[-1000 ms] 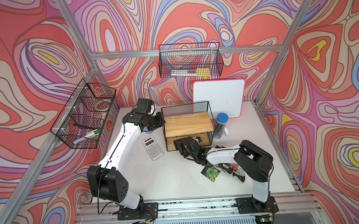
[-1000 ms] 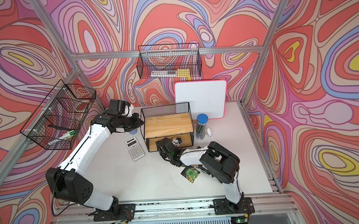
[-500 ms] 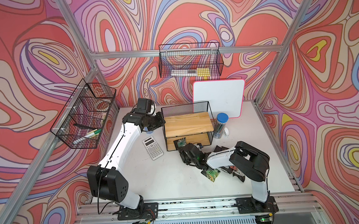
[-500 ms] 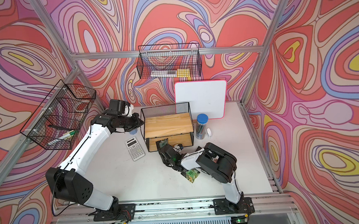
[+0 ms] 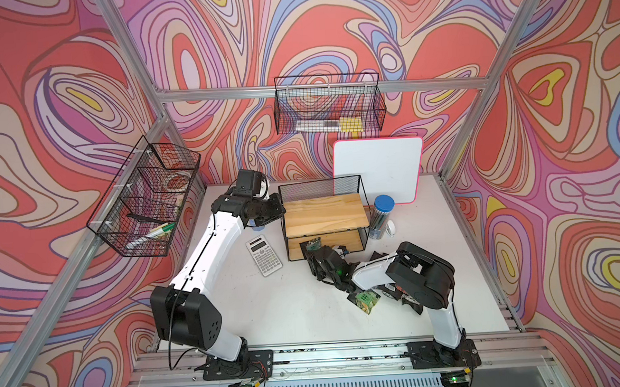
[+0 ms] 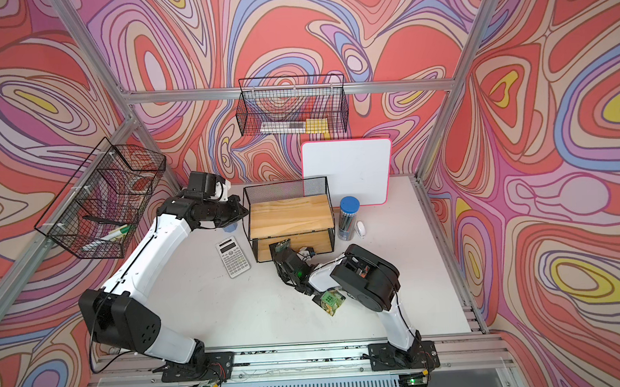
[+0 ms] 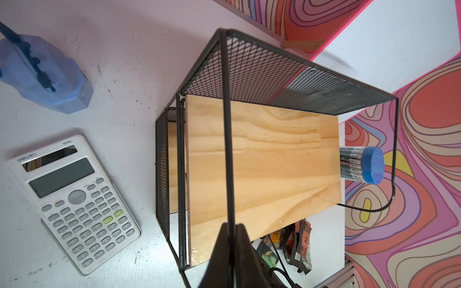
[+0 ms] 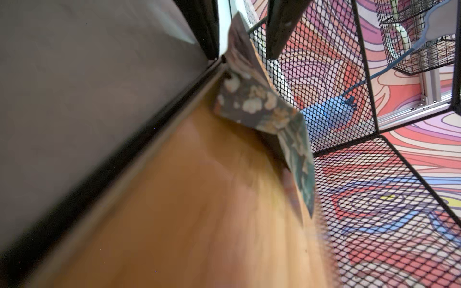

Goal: Remove the tea bags from the shelf
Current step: Pick up the tea bag from the shelf.

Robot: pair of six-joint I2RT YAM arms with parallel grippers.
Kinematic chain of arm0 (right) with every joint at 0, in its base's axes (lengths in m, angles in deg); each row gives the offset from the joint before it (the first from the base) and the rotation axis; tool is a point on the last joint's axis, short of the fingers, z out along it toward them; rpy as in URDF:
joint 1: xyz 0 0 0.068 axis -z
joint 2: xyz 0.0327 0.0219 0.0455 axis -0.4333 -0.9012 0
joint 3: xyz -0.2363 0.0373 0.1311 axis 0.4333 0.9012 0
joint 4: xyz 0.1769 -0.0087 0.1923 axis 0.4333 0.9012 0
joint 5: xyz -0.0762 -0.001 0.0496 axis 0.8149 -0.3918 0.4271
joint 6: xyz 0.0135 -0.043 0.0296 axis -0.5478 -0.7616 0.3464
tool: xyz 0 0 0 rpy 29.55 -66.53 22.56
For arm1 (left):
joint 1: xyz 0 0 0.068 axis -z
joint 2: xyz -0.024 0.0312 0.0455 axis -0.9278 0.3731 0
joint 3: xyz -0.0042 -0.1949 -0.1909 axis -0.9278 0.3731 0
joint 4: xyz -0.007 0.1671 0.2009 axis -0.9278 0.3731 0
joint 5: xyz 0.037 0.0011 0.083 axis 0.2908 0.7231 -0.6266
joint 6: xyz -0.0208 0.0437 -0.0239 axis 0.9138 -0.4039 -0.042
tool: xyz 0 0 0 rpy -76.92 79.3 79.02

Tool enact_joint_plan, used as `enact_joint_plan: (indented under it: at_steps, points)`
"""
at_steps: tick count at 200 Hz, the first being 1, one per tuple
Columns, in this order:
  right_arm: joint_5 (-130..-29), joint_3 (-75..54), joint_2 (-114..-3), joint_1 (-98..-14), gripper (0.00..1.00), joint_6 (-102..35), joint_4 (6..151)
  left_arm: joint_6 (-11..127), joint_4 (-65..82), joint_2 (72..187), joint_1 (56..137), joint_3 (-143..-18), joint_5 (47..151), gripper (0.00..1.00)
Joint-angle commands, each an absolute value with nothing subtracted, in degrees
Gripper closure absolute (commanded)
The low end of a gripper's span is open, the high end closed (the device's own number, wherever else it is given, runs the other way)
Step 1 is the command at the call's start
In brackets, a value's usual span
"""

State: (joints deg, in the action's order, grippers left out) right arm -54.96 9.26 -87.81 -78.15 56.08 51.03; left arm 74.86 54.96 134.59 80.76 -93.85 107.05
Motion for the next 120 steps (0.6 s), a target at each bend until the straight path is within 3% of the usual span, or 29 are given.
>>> enact_joint_plan:
  at_steps: [1,85,120]
  points:
    - [-53.92,8.52,-90.37,-77.51,0.73,65.63,56.77,73.0,55.99,135.59,80.93,-94.08,108.09,1.0]
    - [-53.98,7.68,-88.07,-77.34,1.0,66.33,58.55,72.87,56.09,135.95,80.93,-94.17,108.01,1.0]
    - [-54.68,7.83,-83.44,-77.31,1.0,66.52,62.87,72.9,55.96,136.21,80.93,-94.38,108.01,1.0]
